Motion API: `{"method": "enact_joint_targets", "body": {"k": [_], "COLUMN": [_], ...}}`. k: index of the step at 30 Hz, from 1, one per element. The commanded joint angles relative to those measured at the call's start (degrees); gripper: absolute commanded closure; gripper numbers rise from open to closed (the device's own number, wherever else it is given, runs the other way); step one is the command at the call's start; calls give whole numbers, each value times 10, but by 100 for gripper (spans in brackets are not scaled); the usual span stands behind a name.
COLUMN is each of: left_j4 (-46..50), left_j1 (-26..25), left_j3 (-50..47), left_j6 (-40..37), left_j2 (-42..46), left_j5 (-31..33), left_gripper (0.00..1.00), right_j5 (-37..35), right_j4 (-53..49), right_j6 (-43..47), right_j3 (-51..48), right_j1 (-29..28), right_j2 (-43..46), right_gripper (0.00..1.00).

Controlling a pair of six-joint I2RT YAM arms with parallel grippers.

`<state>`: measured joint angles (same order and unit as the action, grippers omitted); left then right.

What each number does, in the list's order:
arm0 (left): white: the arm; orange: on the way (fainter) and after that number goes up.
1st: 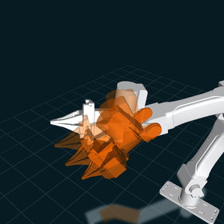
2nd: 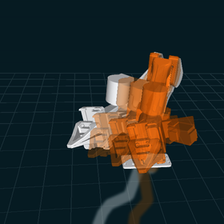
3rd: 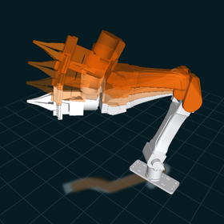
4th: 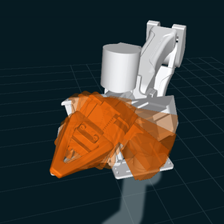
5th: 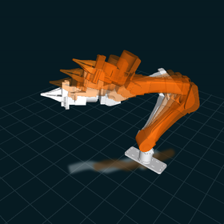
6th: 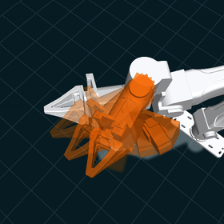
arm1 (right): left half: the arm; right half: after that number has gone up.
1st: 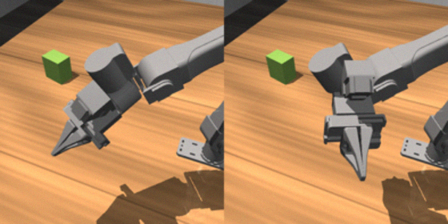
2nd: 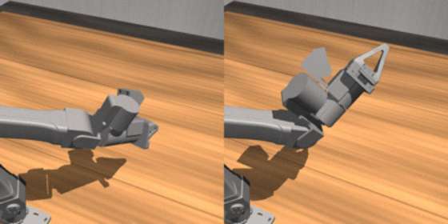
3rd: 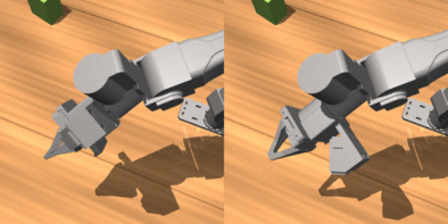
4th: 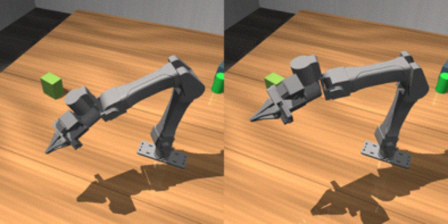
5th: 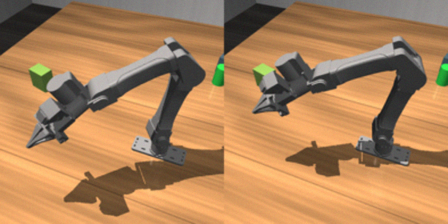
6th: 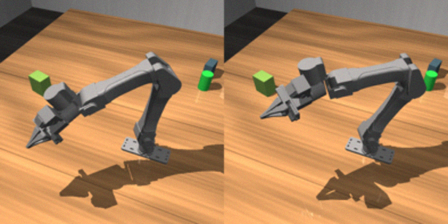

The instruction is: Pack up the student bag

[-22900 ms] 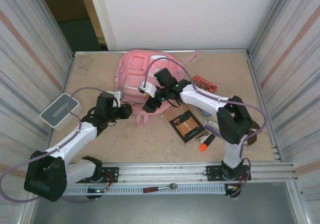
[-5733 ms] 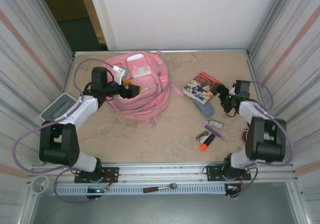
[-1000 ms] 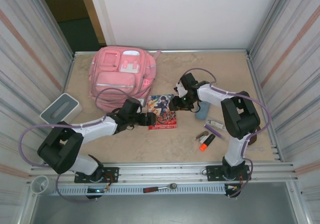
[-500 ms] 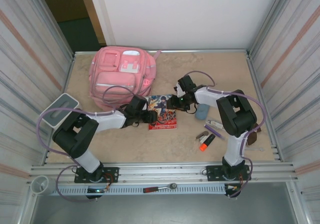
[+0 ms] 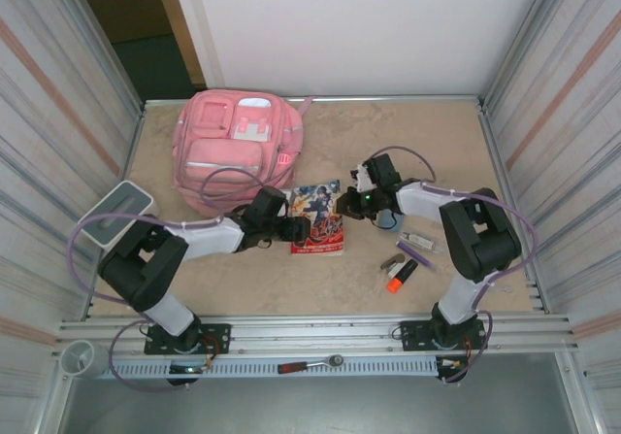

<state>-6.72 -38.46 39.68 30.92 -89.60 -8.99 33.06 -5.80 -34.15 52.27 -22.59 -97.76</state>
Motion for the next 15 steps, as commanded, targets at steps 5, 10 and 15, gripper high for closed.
{"method": "enact_joint_targets", "body": {"k": [5,10,15], "left_j4": [-149,-200,-250], "left_j1": [84,141,143], "left_j3": [-73,-53,-25], "left_j6": [54,120,156], "left_j2": [144,163,169], "left_j5": [-162,-273,-324], "left_gripper": [15,11,13], "right_j5": [143,166,175], "right_j4": [57,101,122], "right_j6": [-43,-83,-93], "right_j3": [-14,5,35], "right_j1": [51,43,9], "right_j2": [169,244,257], "right_gripper": [100,100,100]}}
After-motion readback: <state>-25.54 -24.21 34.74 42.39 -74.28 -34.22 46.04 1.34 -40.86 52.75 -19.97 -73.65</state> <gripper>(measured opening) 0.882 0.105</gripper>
